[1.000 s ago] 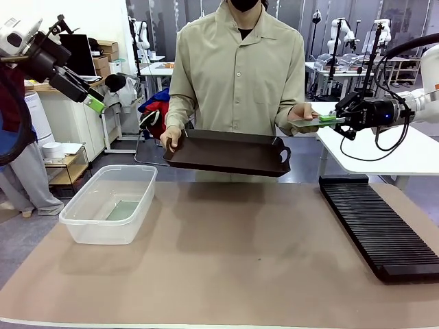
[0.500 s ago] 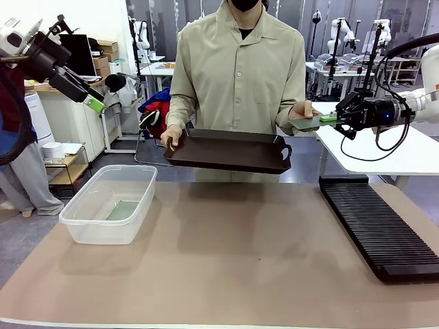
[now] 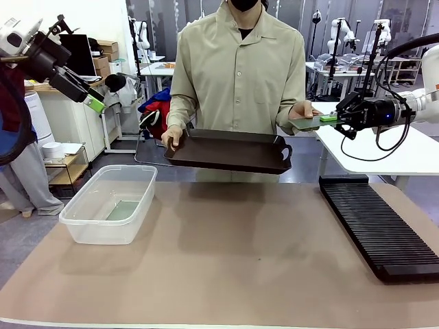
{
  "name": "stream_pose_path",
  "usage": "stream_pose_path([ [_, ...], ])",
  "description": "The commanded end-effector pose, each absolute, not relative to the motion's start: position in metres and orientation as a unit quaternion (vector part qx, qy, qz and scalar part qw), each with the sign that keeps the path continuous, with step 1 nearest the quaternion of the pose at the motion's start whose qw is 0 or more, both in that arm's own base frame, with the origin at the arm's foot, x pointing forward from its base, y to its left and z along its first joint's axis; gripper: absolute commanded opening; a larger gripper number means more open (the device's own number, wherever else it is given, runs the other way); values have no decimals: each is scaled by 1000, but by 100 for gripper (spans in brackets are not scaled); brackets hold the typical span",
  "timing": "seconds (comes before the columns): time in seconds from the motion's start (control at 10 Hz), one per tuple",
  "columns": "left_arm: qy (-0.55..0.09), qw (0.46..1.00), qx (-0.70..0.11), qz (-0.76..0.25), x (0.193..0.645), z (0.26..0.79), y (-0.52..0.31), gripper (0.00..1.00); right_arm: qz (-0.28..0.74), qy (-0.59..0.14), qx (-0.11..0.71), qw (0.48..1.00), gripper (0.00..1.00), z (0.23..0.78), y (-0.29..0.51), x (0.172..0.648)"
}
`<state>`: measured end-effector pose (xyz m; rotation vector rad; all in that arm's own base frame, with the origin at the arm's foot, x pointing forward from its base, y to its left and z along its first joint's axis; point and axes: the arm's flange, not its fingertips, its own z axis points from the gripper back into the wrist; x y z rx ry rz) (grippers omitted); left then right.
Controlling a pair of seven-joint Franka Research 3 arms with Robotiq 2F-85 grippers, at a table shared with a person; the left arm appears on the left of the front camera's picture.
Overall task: Sort PCBs into racks and boxes based on the side picked up.
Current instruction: If the short side of the Blank PCB is picked up, insert it into the PCB Rack ; if the long side is picked up, place it in the Organizing box.
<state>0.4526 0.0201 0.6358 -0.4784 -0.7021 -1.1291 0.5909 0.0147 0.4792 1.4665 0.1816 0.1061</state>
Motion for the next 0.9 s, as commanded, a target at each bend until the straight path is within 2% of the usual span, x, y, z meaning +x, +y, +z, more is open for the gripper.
stream_pose_path([
  [0.0,-321,757,-220,-525,452,634,20,100,49,83,668,738,0,479,15,591],
  [0.8,-321,757,-220,-525,452,634,20,100,49,83,668,738,0,479,15,591],
])
